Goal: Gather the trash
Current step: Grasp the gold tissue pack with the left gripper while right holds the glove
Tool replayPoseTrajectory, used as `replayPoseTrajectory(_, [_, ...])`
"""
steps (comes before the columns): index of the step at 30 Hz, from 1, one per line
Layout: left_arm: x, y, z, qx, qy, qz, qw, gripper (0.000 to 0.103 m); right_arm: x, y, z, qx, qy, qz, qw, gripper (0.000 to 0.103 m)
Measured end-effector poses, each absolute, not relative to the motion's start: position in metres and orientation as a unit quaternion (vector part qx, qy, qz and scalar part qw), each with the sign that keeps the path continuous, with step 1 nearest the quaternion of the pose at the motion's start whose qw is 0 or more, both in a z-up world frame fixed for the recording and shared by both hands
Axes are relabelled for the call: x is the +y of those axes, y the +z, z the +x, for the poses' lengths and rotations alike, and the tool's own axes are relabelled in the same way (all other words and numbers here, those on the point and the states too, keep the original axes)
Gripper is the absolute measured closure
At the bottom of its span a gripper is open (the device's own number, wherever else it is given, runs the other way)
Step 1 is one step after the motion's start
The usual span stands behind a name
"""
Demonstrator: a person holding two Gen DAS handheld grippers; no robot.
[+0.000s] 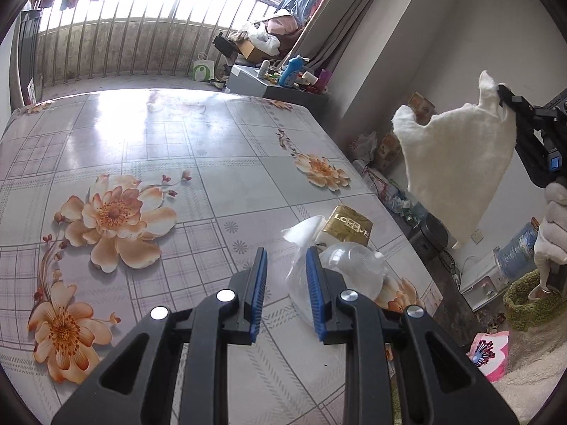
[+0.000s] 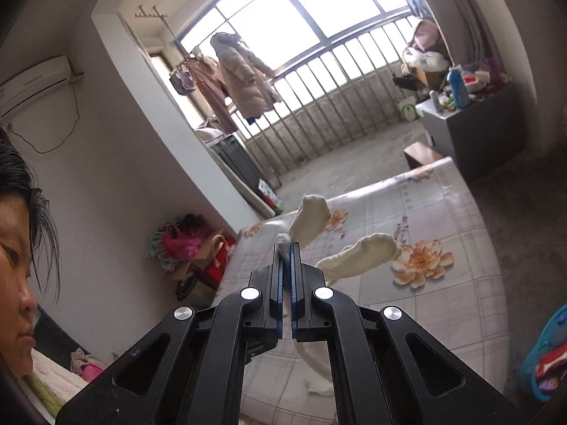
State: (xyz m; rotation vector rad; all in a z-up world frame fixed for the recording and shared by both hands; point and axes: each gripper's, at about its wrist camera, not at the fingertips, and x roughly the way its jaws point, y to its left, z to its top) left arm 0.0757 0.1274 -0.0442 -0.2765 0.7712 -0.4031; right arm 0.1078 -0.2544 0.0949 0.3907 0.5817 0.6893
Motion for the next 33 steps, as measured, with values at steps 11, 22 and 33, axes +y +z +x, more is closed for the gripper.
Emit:
replayPoseTrajectory(11, [0.095, -0.04, 0.094, 0.385, -0.227, -0.122, 0.886, 0.072, -0.252, -0.023, 0.154, 0.388, 0.179, 0.129, 0.895, 0.074])
replayPoseTrajectory(22, [0.059, -0.03, 0.136, 0.423, -0.276, -0.08, 0.859, 0.047, -0.268, -0.075, 0.141, 0.459, 0.137, 0.167, 0.862, 0.051])
replayPoseTrajectory(33, [0.002, -0.036, 0.192, 0.498, -0.311, 0.01, 0.809, 0.043, -0.257, -0.1, 0.136, 0.477, 0.104, 0.076, 0.869, 0.088])
